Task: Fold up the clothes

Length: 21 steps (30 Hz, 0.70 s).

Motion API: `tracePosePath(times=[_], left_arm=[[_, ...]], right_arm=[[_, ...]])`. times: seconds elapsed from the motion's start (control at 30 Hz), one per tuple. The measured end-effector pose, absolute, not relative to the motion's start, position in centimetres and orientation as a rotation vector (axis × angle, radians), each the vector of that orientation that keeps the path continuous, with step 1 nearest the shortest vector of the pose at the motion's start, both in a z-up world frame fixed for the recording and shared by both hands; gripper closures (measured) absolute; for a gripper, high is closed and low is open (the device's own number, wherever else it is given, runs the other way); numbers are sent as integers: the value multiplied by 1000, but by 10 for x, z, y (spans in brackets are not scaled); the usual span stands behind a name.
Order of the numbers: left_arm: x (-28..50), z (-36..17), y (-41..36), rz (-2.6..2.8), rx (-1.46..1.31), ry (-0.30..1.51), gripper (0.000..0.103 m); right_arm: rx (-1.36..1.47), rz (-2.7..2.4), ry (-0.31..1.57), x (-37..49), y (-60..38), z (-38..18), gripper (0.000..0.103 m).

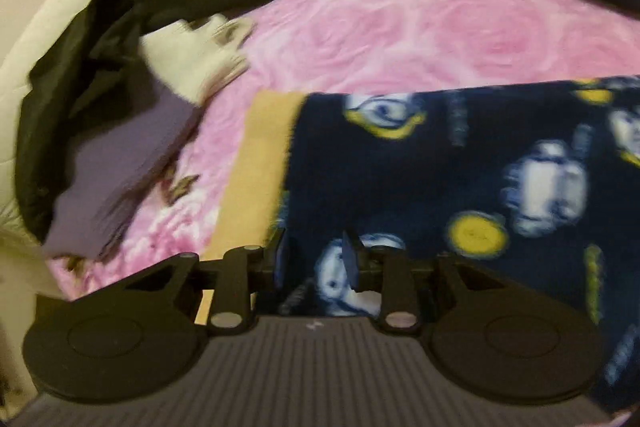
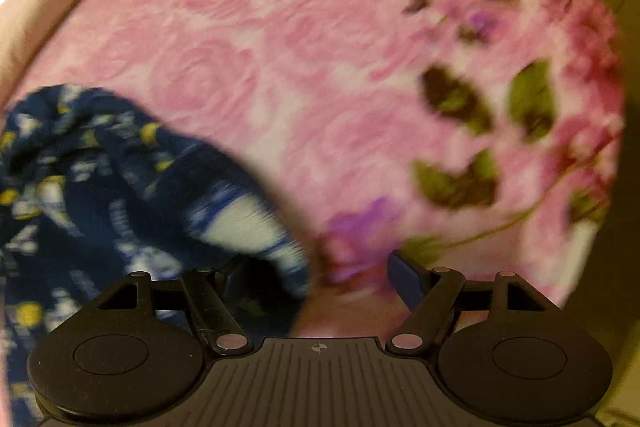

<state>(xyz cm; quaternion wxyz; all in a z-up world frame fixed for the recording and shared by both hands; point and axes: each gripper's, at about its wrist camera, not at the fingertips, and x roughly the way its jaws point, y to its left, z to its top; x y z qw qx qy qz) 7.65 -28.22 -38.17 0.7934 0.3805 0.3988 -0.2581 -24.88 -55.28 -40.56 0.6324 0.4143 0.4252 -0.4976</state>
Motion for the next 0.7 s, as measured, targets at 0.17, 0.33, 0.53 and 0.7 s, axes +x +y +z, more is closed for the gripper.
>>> tracePosePath(times=[0.17,0.33,0.53,0.7], left_arm=[[84,-353,-307,-575,676,866,76],[70,-338,-354,-695,652,842,75],[46,-338,-405,-812,647,836,74],[29,-345,-435,-867,652,855,74]], right_arm=[[934,-1137,893,-256,-566,-385,27],[809,-1026,986,-214,-583,-367,27],[473,-815,998,-155,-565,-352,27],[199,-634,988,-106,-550,-340,27]])
